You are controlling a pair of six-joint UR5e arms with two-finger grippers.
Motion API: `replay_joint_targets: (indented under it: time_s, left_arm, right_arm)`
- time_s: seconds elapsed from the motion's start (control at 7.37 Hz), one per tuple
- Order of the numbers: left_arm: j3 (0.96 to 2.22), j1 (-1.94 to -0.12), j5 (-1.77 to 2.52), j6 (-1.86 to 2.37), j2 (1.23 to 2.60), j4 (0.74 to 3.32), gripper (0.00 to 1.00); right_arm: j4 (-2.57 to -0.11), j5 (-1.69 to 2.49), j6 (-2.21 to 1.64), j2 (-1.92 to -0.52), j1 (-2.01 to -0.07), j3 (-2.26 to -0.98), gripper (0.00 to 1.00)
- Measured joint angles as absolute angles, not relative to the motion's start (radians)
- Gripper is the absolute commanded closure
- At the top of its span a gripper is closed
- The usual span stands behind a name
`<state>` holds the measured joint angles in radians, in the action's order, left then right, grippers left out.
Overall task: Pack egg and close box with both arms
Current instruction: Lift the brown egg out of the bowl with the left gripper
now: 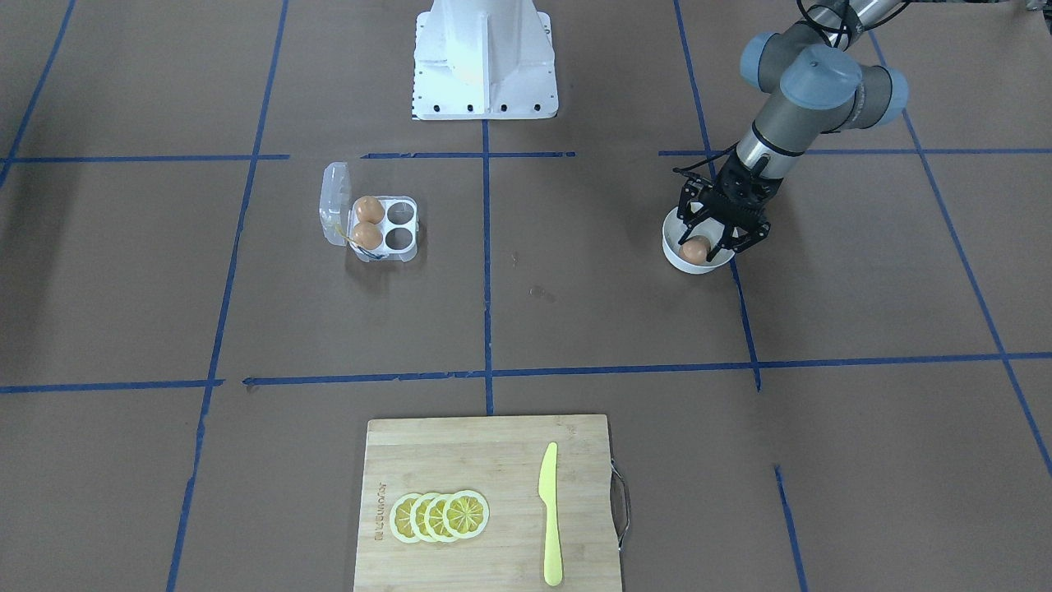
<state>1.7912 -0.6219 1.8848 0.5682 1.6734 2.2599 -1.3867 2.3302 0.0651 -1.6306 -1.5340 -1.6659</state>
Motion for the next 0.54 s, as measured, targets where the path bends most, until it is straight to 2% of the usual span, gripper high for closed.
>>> replay_joint_targets:
  time_s: [0.54]
  left_arm:
    - [1.845, -0.682, 1.895, 0.466, 1.656, 2.291, 0.89]
  right_arm:
    - [-1.387, 2.33, 0.064, -1.63, -1.534, -1.667, 0.0]
